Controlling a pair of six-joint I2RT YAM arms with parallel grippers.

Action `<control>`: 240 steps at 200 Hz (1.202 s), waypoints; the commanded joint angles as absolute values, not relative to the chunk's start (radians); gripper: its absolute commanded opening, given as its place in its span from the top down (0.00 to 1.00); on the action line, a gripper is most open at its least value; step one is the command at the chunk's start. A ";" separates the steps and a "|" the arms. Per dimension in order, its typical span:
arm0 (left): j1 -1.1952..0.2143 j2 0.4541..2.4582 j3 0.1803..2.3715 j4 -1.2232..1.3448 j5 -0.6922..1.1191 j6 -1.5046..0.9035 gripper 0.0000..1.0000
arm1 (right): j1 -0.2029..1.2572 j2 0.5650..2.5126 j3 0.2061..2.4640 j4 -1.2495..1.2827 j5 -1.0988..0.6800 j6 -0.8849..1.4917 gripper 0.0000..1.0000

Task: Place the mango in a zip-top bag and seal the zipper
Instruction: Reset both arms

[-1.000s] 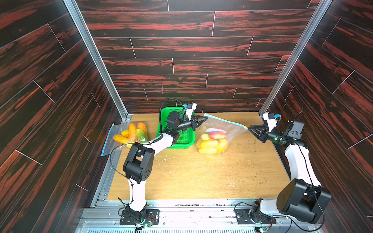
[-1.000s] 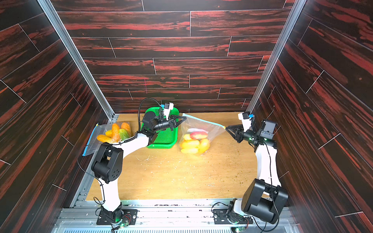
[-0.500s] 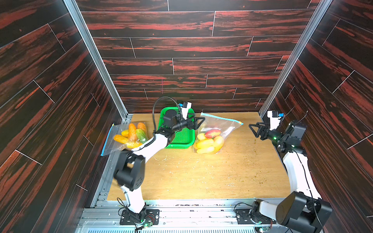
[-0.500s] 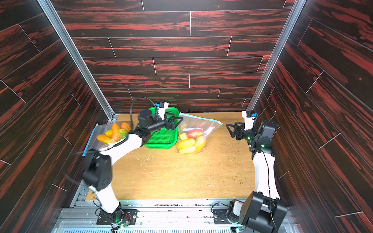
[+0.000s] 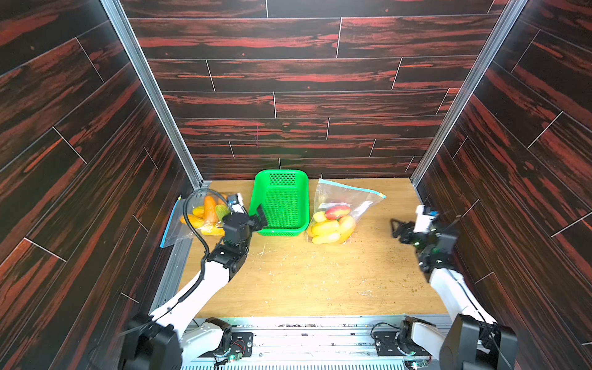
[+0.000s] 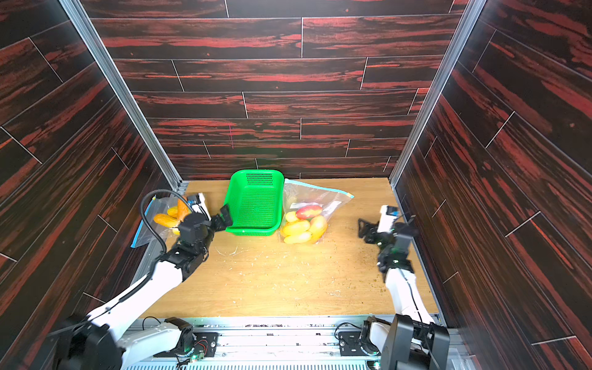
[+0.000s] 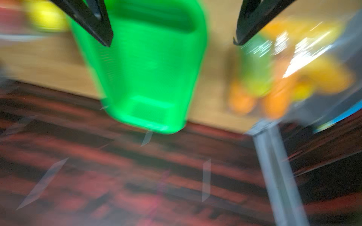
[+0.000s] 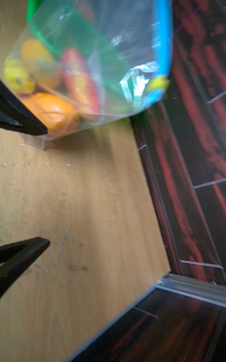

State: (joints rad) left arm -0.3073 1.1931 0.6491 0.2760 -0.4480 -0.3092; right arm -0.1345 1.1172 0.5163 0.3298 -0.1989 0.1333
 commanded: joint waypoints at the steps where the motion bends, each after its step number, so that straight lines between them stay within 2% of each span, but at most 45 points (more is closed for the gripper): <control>1: -0.283 1.253 0.520 0.457 -0.640 -0.223 0.00 | -0.073 1.142 0.456 0.551 0.034 0.074 0.16; 8: -0.272 1.285 0.502 0.575 -0.681 -0.199 0.00 | -0.073 1.164 0.425 0.613 0.059 0.091 0.15; 20: -0.254 1.279 0.559 0.412 -0.627 -0.229 0.00 | -0.073 1.202 0.372 0.717 0.078 0.088 0.15; 39: -0.218 1.316 0.592 0.388 -0.575 -0.227 0.00 | -0.071 1.276 0.304 0.907 0.093 0.072 0.15; 56: -0.200 1.302 0.580 0.403 -0.545 -0.142 0.00 | -0.073 1.364 0.293 0.975 0.132 0.090 0.13; 79: -0.152 1.304 0.458 0.587 -0.580 -0.077 0.00 | -0.071 1.457 0.288 1.084 0.149 0.084 0.13; 100: -0.026 1.349 0.376 0.713 -0.419 -0.189 0.00 | -0.075 1.560 0.261 1.232 0.157 0.092 0.13; 119: -0.022 1.336 0.414 0.606 -0.394 -0.185 0.00 | -0.075 1.555 0.264 1.217 0.145 0.086 0.13; 138: -0.018 1.340 0.397 0.658 -0.381 -0.161 0.00 | -0.075 1.555 0.282 1.177 0.189 0.102 0.10; 155: -0.013 1.374 0.294 0.911 -0.307 -0.078 0.00 | -0.068 1.554 0.292 1.159 0.199 0.095 0.10; 178: 0.016 1.623 0.265 1.284 -0.261 -0.082 0.00 | -0.067 1.555 0.292 1.159 0.201 0.094 0.10; 198: 0.016 1.501 0.325 0.939 -0.231 -0.093 0.00 | -0.066 1.555 0.293 1.158 0.204 0.094 0.10; 212: 0.017 1.584 0.375 0.995 -0.222 -0.080 0.00 | -0.064 1.555 0.294 1.155 0.205 0.092 0.10; 233: 0.036 1.534 0.431 0.790 -0.172 -0.090 0.00 | -0.063 1.553 0.293 1.155 0.207 0.091 0.10; 240: 0.037 1.540 0.421 0.818 -0.173 -0.093 0.00 | -0.061 1.555 0.293 1.156 0.207 0.091 0.10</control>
